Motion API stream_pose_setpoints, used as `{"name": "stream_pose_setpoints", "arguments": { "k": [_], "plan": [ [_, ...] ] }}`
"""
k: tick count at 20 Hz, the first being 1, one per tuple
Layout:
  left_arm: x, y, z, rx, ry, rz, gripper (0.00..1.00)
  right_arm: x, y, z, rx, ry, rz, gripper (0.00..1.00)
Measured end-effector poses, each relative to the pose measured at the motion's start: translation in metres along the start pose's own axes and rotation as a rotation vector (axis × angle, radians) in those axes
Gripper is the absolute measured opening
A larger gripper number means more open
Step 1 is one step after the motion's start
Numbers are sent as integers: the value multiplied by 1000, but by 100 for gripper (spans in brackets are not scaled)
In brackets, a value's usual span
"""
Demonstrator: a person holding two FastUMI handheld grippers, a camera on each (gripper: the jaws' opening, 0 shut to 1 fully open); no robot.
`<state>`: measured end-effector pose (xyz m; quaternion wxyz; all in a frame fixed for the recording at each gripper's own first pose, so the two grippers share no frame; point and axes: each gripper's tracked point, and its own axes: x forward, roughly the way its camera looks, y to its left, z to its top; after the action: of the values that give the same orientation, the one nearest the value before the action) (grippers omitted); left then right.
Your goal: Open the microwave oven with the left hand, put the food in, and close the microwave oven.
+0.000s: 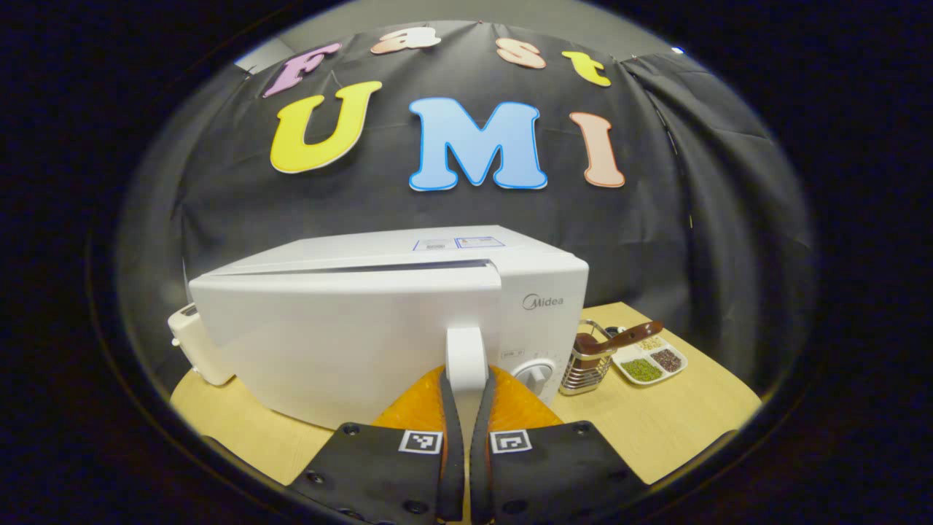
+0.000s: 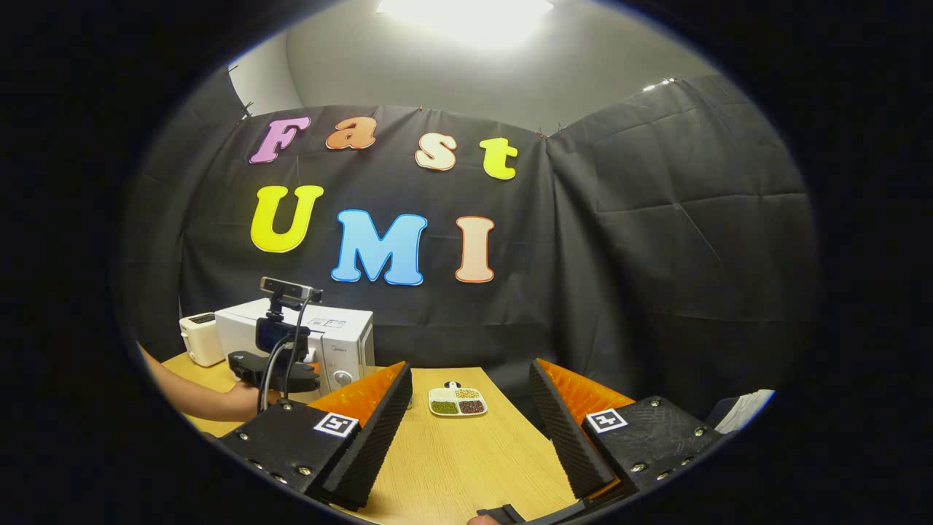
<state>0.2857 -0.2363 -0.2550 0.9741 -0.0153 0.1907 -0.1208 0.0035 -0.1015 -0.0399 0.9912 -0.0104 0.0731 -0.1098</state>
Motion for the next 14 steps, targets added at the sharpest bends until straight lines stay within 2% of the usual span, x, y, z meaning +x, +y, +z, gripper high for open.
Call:
{"name": "stream_pose_setpoints", "arguments": {
  "k": [5,14],
  "plan": [
    [-38,6,-13,11,1,-23,10,3,7,-4,43,1,61,98],
    [-102,30,-28,-2,28,34,10,-15,33,0,40,-48,248,98]
  ]
}}
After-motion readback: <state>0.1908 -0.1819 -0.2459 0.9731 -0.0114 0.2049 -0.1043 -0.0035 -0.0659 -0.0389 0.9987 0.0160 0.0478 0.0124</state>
